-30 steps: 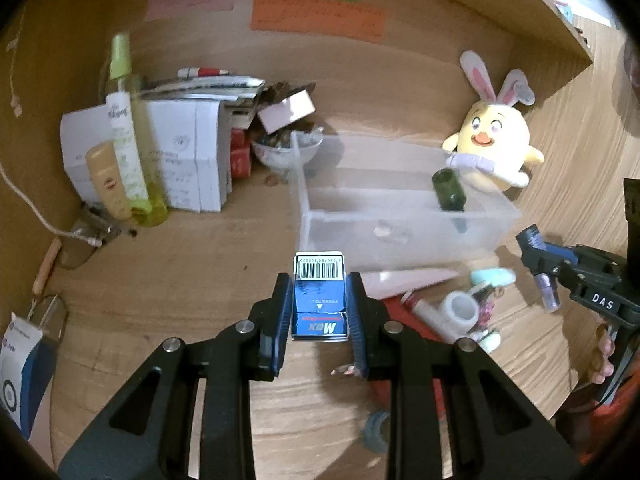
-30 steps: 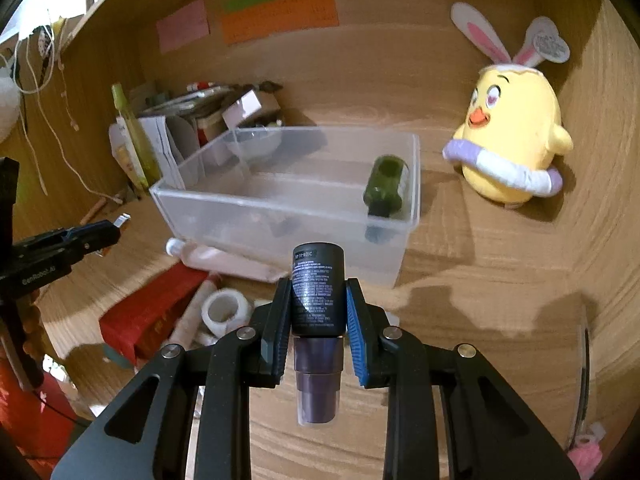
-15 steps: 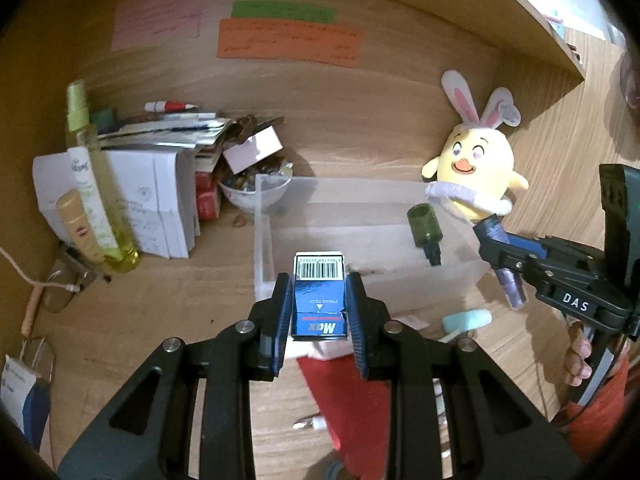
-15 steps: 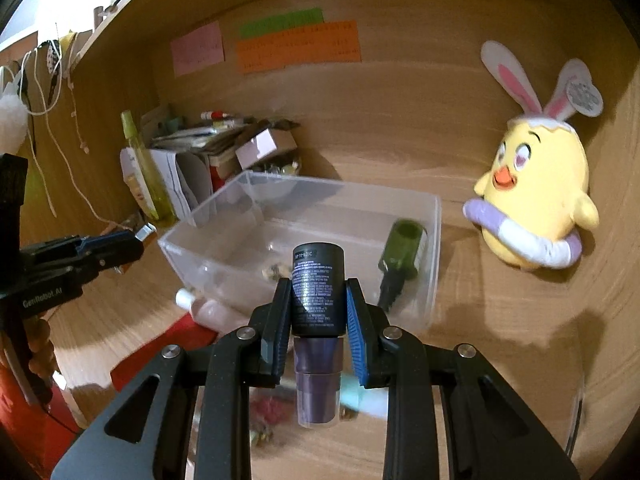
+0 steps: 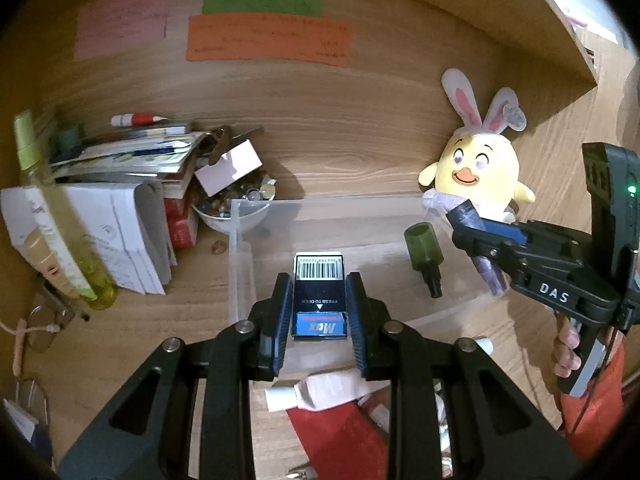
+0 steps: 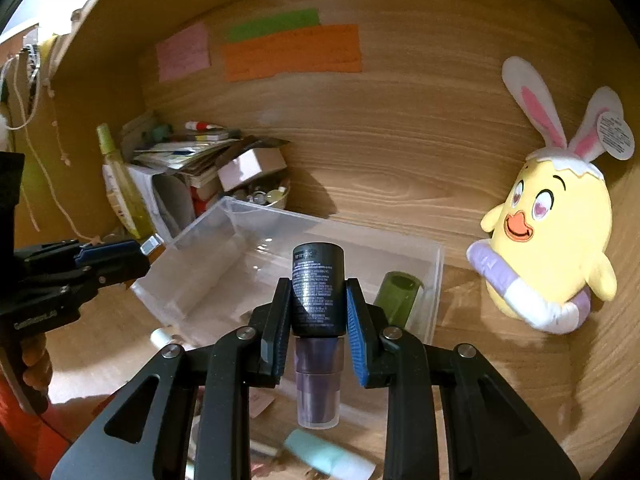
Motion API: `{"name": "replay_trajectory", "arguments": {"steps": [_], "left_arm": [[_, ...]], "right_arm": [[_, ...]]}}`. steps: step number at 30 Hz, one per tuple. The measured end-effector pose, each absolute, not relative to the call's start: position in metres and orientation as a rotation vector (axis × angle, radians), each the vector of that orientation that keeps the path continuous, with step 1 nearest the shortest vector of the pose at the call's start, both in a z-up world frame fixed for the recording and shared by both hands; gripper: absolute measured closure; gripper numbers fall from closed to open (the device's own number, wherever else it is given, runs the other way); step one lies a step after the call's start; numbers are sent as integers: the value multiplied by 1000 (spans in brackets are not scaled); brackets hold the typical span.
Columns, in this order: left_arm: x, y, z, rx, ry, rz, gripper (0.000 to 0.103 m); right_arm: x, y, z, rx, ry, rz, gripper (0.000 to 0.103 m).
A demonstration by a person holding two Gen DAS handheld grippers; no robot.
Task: Organize objects
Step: 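Lower the purple tube and blue Max box into the bin and release both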
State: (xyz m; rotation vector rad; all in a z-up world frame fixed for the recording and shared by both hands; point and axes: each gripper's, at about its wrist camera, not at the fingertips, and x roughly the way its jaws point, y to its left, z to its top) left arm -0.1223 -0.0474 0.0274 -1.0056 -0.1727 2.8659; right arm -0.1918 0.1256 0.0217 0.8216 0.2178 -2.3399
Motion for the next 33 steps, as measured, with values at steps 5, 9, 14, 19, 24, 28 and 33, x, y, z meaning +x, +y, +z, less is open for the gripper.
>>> {"name": "replay_trajectory", "arguments": {"steps": [5,9,14,19,24,28,33], "left_arm": [[-140,-45,19,-1058,-158,2828,76],[-156,-42,11,-1101,-149,2802,76],[-170,-38,1,-1147,-120,2788,76],[-181,-36,-8,-1194,-98,2781,76],[-190,-35,-17,-1239,-97,2765,76],[-191,-33,-18,-1249,-84,2764,76],[-189,-28,-14,-1232,-76,2766,76]], "right_arm": [[-210,123,13,873,218,-2349,80],[-220,121,3,912,228,-2354,80],[-229,117,-12,962,240,-2337,80],[-231,113,-18,980,254,-2315,80],[-231,110,-23,999,265,-2282,79],[-232,110,-22,999,269,-2281,79],[-232,109,-22,1015,272,-2272,71]]}}
